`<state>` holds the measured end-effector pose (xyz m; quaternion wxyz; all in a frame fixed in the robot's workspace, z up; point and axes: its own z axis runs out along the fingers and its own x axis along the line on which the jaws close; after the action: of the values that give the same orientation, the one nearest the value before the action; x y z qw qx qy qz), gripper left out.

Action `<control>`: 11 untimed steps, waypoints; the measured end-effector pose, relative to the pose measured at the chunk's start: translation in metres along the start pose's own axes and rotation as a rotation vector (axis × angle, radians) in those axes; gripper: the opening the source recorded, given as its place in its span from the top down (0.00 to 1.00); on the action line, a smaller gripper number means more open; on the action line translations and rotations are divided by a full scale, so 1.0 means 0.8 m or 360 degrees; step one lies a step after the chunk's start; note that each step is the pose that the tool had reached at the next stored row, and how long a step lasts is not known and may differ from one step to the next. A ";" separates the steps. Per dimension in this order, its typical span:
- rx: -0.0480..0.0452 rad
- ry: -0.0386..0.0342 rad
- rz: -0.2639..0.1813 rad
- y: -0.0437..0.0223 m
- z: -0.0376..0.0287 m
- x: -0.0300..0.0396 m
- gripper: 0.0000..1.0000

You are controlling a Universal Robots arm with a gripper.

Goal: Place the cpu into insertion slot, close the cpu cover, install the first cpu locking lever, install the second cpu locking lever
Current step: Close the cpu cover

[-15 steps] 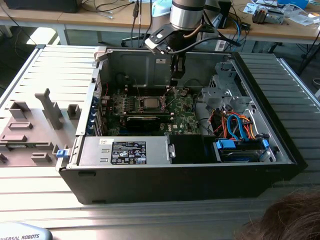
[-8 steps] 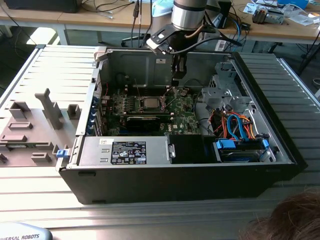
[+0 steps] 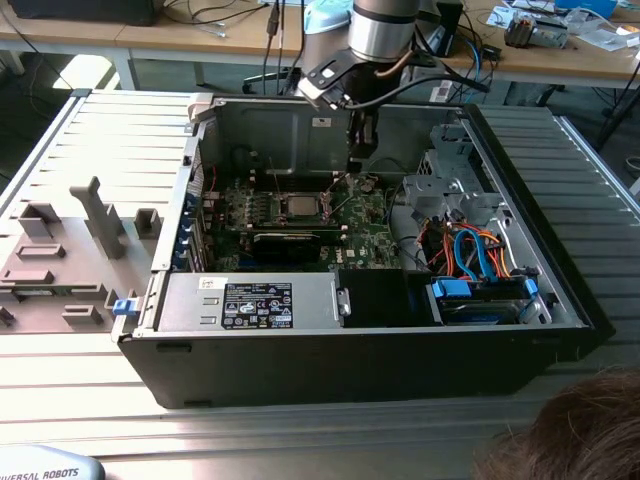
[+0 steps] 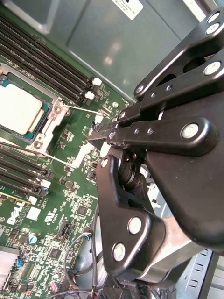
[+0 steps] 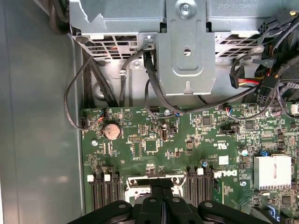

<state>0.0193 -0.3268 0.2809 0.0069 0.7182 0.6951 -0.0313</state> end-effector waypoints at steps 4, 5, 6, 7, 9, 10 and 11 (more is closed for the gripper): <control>0.0000 0.0000 0.0000 0.0021 0.0005 0.0001 0.89; 0.0000 0.0000 0.0000 0.0029 0.0009 0.0002 0.89; 0.0000 0.0000 0.0000 0.0040 0.0013 0.0002 0.89; 0.0000 0.0000 0.0000 0.0046 0.0017 0.0002 0.89; 0.0000 0.0000 0.0000 0.0069 0.0025 0.0004 0.89; 0.0000 0.0000 0.0000 0.0085 0.0028 0.0005 0.89; 0.0000 0.0000 0.0000 0.0106 0.0036 0.0008 0.89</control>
<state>0.0277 -0.3266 0.2778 0.0068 0.7182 0.6951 -0.0313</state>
